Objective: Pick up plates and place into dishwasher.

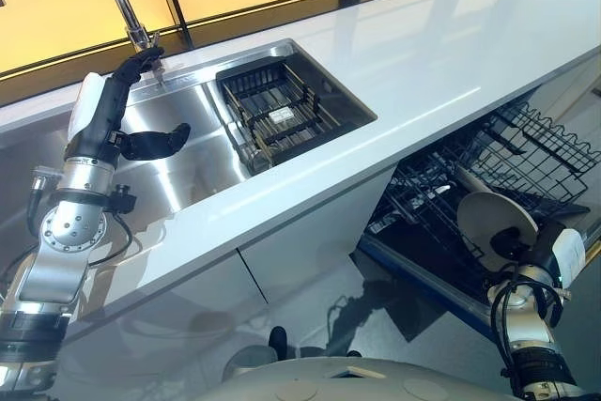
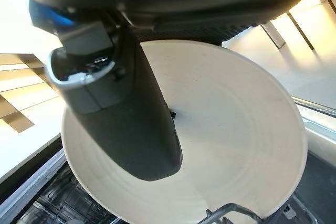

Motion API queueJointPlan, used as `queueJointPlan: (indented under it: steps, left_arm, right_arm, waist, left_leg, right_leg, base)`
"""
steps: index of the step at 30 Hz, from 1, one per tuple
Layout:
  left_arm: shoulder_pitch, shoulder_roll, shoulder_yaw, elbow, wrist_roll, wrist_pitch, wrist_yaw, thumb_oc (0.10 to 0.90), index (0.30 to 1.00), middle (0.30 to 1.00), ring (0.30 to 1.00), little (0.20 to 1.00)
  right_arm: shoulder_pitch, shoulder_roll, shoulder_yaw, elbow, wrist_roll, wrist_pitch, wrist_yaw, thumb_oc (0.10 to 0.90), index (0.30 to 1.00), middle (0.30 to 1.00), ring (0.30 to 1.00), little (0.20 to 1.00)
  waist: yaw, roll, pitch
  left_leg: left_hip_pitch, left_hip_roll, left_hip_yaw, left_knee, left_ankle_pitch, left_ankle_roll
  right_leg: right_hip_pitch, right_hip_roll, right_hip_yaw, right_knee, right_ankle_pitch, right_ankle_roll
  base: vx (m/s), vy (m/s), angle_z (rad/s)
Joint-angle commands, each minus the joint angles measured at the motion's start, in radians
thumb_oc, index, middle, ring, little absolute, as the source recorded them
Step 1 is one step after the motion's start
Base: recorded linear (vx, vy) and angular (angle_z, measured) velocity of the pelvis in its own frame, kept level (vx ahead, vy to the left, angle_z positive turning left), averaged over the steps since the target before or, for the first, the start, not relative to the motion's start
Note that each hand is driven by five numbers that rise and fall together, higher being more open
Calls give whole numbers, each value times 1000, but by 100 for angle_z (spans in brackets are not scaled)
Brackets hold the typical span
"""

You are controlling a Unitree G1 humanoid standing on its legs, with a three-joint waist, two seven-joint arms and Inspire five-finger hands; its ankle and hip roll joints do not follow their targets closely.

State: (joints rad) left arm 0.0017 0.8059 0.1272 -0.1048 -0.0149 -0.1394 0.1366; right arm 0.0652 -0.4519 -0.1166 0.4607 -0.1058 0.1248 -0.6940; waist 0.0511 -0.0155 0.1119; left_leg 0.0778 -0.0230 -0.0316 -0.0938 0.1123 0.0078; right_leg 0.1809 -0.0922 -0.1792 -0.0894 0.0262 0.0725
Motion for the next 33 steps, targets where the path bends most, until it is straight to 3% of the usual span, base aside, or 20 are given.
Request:
queueJointPlan:
  steps: [1, 9, 21, 22, 23, 33]
  left_arm:
    - [-67, 37, 74, -61, -2, -38, 41, 800, 900, 900, 900, 900]
    - [-117, 37, 0, -55, -8, -22, 8, 800, 900, 900, 900, 900]
    - [-159, 23, -66, -56, -21, -12, -36, 800, 900, 900, 900, 900]
    - [-159, 21, -68, -57, -21, -10, -38, 800, 900, 900, 900, 900]
    - [-160, 21, -69, -56, -23, -9, -39, 800, 900, 900, 900, 900]
    - [-140, 2, -64, -53, -25, -20, -45, 800, 900, 900, 900, 900]
  right_arm:
    - [-102, -99, 73, -24, -32, -45, -17, 100, 300, 300, 300, 200]
    - [-241, -142, 167, 44, -10, -5, -7, 100, 300, 300, 300, 200]
    - [-358, -121, 278, 148, 12, 51, 13, 116, 314, 314, 314, 216]
    - [-361, -120, 281, 151, 14, 51, 13, 613, 740, 740, 740, 713]
    - [-364, -120, 282, 153, 15, 51, 13, 800, 900, 900, 900, 900]
    - [-320, -96, 246, 114, 61, 6, -12, 800, 900, 900, 900, 900]
  waist:
    - [28, 26, -53]
    - [74, 26, -55]
    - [126, 25, -69]
    - [127, 25, -69]
    - [128, 25, -68]
    - [114, 29, -66]
  left_leg:
    - [54, -5, 46, 23, -144, -2]
    - [48, -12, 23, 37, -148, -4]
    - [47, -20, 1, 35, -143, -9]
    - [46, -20, 0, 35, -143, -9]
    - [46, -20, -1, 35, -143, -10]
    - [59, -21, 13, 25, -144, -9]
  right_leg:
    - [-59, 10, -26, 116, -80, 30]
    - [-42, 3, -56, 99, -76, 28]
    - [-18, -1, -94, 66, -68, 23]
    - [-18, -2, -95, 65, -67, 22]
    - [-17, -2, -95, 63, -66, 22]
    - [-14, -4, -88, 54, -60, 27]
  base:
    - [73, 1, 4]
    - [58, 2, 9]
    - [31, 15, 15]
    - [0, 0, 0]
    - [0, 0, 0]
    - [-1, 7, 0]
